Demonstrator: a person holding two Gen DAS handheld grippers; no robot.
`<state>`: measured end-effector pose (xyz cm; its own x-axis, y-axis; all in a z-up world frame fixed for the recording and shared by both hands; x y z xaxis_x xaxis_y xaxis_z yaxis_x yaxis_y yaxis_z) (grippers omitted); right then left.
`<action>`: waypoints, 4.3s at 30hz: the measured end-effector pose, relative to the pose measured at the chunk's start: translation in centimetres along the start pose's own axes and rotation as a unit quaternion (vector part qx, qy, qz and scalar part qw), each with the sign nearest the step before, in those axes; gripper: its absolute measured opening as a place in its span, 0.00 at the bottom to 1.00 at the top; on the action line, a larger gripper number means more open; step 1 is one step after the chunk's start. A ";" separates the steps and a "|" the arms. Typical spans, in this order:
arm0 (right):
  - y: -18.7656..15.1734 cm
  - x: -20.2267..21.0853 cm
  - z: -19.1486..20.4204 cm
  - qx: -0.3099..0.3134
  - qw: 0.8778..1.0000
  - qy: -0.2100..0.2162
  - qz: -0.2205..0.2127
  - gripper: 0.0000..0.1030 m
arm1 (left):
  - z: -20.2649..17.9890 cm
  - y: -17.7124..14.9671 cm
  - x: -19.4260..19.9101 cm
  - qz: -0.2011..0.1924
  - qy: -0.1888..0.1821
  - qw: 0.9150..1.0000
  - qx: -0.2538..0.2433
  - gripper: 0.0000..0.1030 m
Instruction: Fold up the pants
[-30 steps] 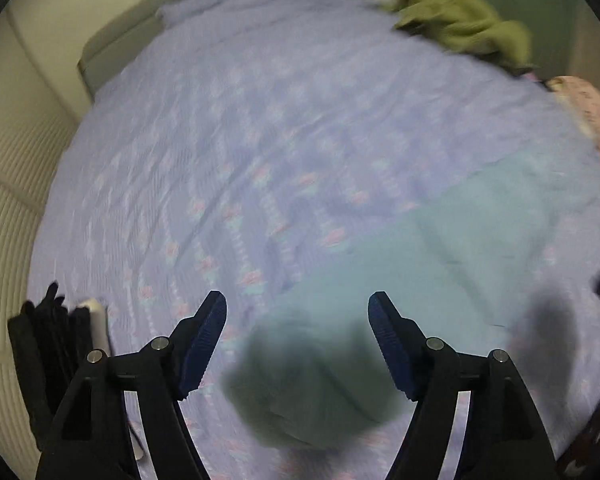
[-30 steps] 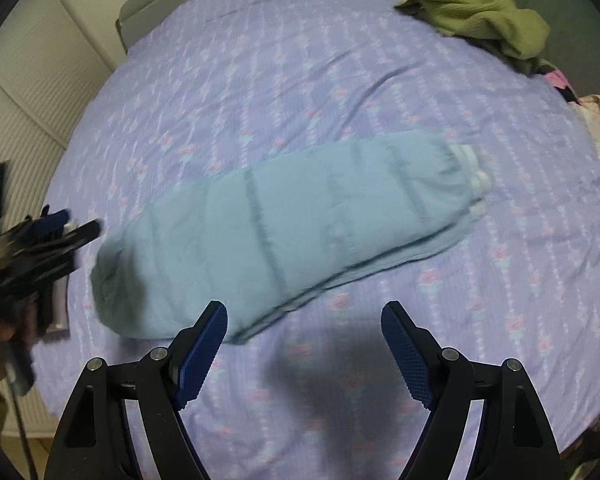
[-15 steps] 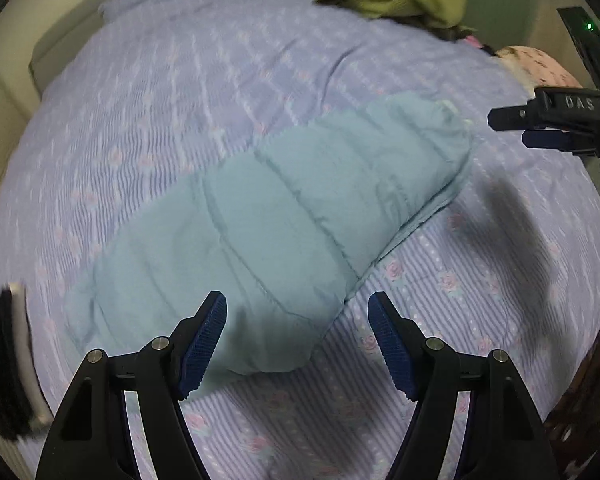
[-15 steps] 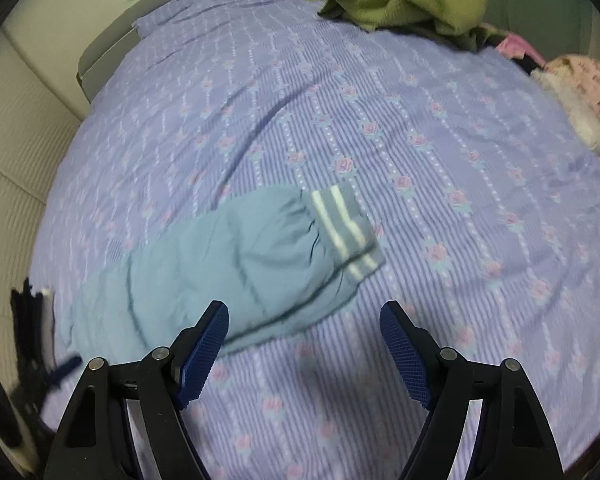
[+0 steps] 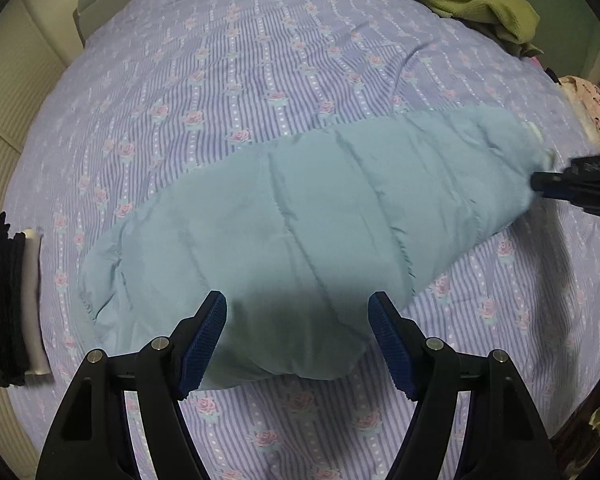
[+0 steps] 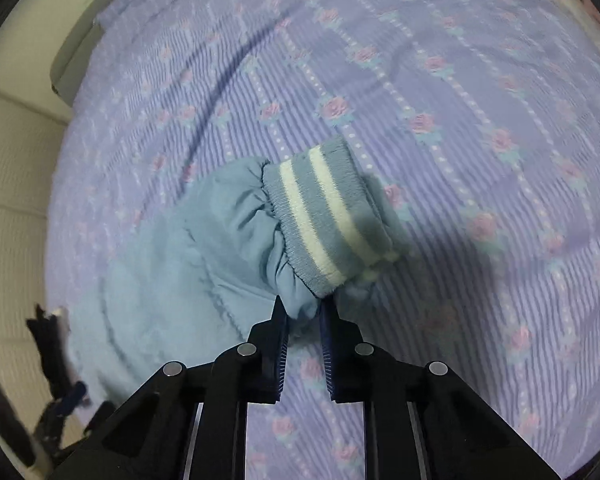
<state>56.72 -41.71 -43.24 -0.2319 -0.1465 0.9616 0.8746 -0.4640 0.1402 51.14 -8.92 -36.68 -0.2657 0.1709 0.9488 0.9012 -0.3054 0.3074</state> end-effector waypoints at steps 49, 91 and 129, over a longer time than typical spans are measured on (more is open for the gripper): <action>-17.8 -4.3 21.7 0.306 0.945 0.100 0.048 0.44 | 18.4 -8.2 -3.3 0.046 0.039 0.977 0.205 0.82; -9.8 -1.8 22.4 0.289 0.934 -0.185 -0.099 0.67 | 22.0 -7.2 -6.2 -0.029 -0.256 0.888 0.381 0.63; -4.6 9.9 6.2 0.113 0.974 -0.085 -0.175 0.82 | 0.7 5.6 6.0 -0.126 -0.093 0.987 0.020 0.50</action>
<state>53.08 -35.64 -32.92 -0.4755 0.1412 0.8683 0.8305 -0.2534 0.4960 54.83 -8.92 -29.37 -0.4180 0.4076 0.8119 0.8290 -0.1945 0.5244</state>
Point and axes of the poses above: each gripper's, at about its wrist camera, not at the fingertips, and x roughly against the way its jaws point, z to its left, y to its top, the point moved 8 cm from there along -x, roughly the way its jaws point, and after that the axes turned 11 degrees about -y, right-handed, at the moved point
